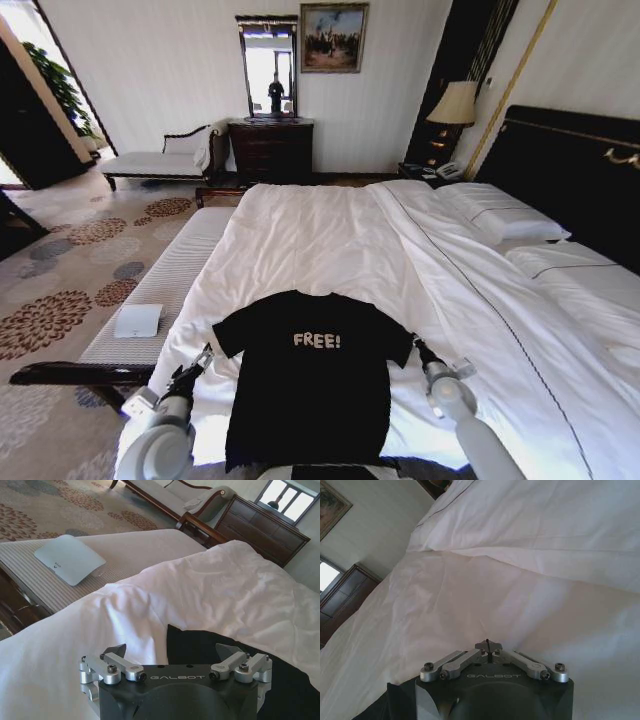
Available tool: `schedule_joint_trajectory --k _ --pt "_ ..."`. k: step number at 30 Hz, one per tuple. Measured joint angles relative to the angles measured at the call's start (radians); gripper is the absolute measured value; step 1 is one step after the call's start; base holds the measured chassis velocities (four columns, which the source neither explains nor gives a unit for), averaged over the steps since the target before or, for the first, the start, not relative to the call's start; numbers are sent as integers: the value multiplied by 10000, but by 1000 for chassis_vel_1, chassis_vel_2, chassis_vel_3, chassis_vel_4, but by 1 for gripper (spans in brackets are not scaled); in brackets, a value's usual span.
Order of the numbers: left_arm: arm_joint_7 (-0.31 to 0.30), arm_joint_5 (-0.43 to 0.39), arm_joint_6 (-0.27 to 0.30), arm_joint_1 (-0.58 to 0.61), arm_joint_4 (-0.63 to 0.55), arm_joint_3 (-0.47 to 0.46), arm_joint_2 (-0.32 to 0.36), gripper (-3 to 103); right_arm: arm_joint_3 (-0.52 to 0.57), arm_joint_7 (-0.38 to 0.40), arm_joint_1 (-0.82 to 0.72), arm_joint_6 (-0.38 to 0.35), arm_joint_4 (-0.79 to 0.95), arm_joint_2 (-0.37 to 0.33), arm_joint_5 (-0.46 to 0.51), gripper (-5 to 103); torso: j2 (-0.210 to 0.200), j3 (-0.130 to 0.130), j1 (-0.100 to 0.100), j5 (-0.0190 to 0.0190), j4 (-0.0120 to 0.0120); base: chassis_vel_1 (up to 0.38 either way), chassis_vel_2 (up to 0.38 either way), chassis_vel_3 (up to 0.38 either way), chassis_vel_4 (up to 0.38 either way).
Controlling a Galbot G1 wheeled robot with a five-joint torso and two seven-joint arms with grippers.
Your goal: Fold the clothes on the bed.
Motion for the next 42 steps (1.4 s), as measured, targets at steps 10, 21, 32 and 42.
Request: schedule_joint_trajectory --k 10,21,32,42 --pt "-141 10 -41 -56 45 -49 -14 100 -108 107 -180 317 1573 310 -375 0 0 0 0 -3 -1 0 0 0 0" --pt "-295 23 13 -107 56 -104 22 100 -1327 -752 123 348 2201 553 -714 0 0 0 0 -2 0 0 0 0 0" --pt "-328 100 -12 -7 57 -177 -35 100 -2758 -1368 400 533 1813 899 -1225 0 0 0 0 -3 0 0 0 0 0" --pt "-356 238 -40 99 -21 -99 -181 100 -3540 -1557 562 622 1312 1157 -1745 0 1 0 0 -2 0 0 0 0 0"
